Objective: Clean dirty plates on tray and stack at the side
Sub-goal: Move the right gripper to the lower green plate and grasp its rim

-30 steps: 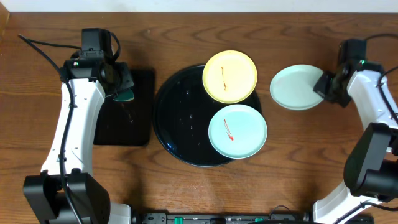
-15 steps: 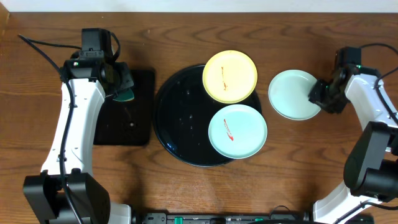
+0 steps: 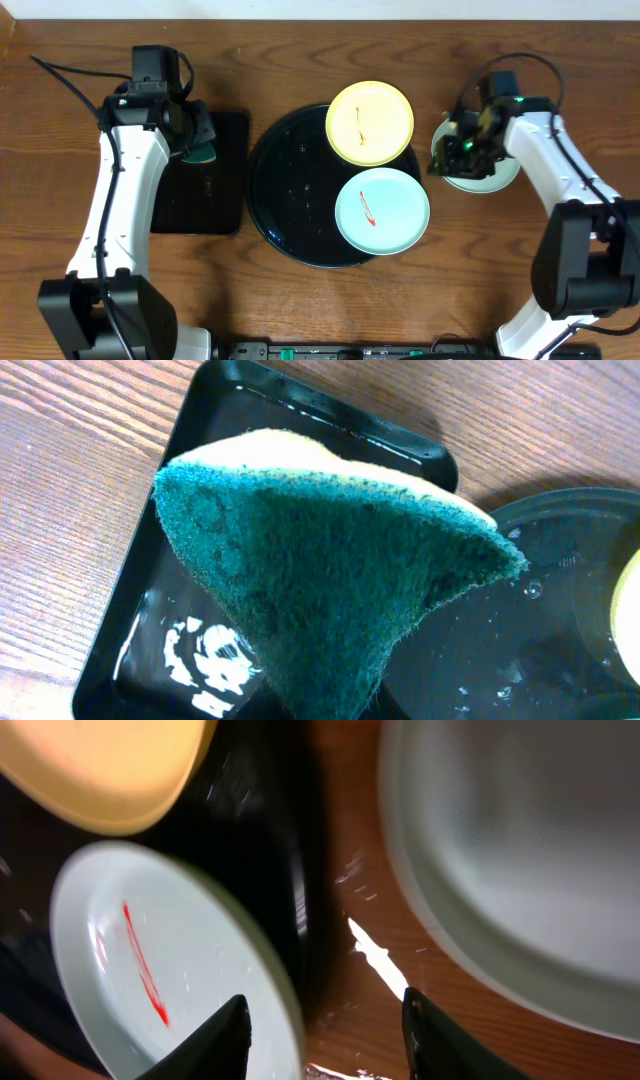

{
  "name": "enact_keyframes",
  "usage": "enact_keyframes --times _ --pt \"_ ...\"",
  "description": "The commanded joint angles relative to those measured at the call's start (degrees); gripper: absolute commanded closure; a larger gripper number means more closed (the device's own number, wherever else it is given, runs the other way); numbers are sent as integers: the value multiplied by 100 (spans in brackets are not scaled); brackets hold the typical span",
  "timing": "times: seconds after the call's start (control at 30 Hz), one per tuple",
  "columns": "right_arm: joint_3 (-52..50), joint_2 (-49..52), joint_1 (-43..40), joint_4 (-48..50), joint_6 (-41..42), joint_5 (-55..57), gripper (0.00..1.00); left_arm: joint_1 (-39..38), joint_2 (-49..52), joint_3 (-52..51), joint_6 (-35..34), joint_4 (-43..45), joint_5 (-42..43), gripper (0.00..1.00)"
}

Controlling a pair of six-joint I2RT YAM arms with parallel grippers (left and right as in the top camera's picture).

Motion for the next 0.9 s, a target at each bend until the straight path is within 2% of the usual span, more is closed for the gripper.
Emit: enact_keyframes --times 0.0,0.17,0.3,0.5,0.6,0.87 --pt "-203 -129 352 -26 -304 385 54 24 120 -33 68 17 59 92" --pt "-422 -129 726 4 -190 656 55 24 120 -33 68 20 61 92" --pt "-549 -129 931 20 -57 682 60 24 120 -33 68 17 61 92" --pt "-605 -129 975 -50 374 802 82 24 120 -33 68 15 83 92" --pt "-605 -129 975 -122 588 938 99 24 120 -33 68 -2 81 92" --pt "-592 -129 1163 -72 623 546 99 22 120 -33 48 -4 142 92"
